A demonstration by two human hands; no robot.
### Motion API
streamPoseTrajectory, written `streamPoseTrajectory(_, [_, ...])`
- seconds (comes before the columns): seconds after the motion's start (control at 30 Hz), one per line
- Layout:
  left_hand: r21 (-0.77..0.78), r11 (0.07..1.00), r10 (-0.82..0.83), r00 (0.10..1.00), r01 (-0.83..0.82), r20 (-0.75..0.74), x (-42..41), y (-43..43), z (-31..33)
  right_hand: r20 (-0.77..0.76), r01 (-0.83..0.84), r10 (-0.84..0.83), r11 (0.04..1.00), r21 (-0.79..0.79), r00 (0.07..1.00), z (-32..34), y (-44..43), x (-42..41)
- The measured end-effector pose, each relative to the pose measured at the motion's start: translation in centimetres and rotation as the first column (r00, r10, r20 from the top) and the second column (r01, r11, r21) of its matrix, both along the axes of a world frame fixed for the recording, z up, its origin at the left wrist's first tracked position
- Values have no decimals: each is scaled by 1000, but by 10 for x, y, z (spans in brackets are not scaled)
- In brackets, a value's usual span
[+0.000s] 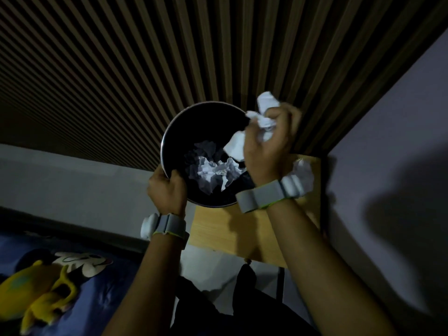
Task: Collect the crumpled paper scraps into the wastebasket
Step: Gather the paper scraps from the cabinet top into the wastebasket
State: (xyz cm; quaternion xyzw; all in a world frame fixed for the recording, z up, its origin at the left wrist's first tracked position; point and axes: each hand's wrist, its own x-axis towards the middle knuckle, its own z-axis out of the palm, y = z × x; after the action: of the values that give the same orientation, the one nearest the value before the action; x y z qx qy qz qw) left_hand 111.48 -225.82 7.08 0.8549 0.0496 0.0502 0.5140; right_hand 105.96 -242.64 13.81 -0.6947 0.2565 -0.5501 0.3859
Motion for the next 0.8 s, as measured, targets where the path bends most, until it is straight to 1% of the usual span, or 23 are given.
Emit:
streamPoseTrajectory(0.03, [9,1000,-2,1000,2,-4,0,-2,1,-57,-68,68,998,1,996,-8,7,4])
streamPoseTrajectory(0.07, [15,1000,-12,1000,12,0,-1,-3,1,-147,-149,146,989,-8,978,-19,14,7])
streamPoseTrajectory(0.1, [12,1000,-21,1000,20,8,0,-6,1,-274,-246,231,969,-22,934,-32,16,9])
streamPoseTrajectory(0.13, [18,999,-28,999,28,17,-1,-7,1,-437,-356,310,934,-25,844,-46,18,9])
streamPoseTrajectory(0.17, [27,999,-25,999,25,23,-1,-9,3,-605,-462,364,887,-7,708,-59,15,9])
streamPoseTrajectory(0.2, [36,999,-25,999,24,29,-1,-9,3,-727,-547,399,836,37,559,-69,13,5])
streamPoseTrajectory(0.23, [42,999,-25,999,24,32,1,-10,3,-786,-610,434,787,92,440,-74,9,3])
streamPoseTrajectory(0.27, [46,999,-30,999,28,36,2,-11,2,-788,-659,476,742,121,391,-75,4,1])
streamPoseTrajectory(0.3, [50,998,-34,999,32,36,2,-12,1,-750,-694,526,709,127,401,-72,-1,0])
streamPoseTrajectory(0.33, [52,998,-38,999,36,37,2,-13,0,-690,-711,560,697,93,458,-67,-7,0])
streamPoseTrajectory(0.37, [58,998,-39,999,37,35,3,-15,0,-621,-691,569,720,61,538,-61,-14,2])
streamPoseTrajectory(0.43, [51,998,-31,999,29,36,3,-17,0,-466,-578,511,816,-3,723,-50,-31,4])
streamPoseTrajectory(0.47, [48,998,-31,999,29,39,4,-17,1,-388,-512,463,859,-25,797,-45,-40,4])
streamPoseTrajectory(0.53, [46,998,-37,998,35,45,4,-18,3,-258,-374,361,927,-3,896,-43,-54,0])
streamPoseTrajectory(0.6, [39,999,-38,998,36,50,5,-21,3,-180,-245,258,965,90,949,-47,-68,-2])
streamPoseTrajectory(0.67, [41,999,-25,999,23,48,6,-21,4,-164,-131,163,973,190,973,-60,-81,-2])
streamPoseTrajectory(0.73, [52,999,-20,999,17,45,9,-21,0,-257,14,61,960,281,965,-80,-94,1])
streamPoseTrajectory(0.77, [57,998,-16,999,14,42,8,-20,0,-350,83,32,947,310,936,-90,-100,0])
streamPoseTrajectory(0.8, [65,998,-15,999,13,42,11,-21,-4,-459,137,29,936,325,888,-108,-105,2])
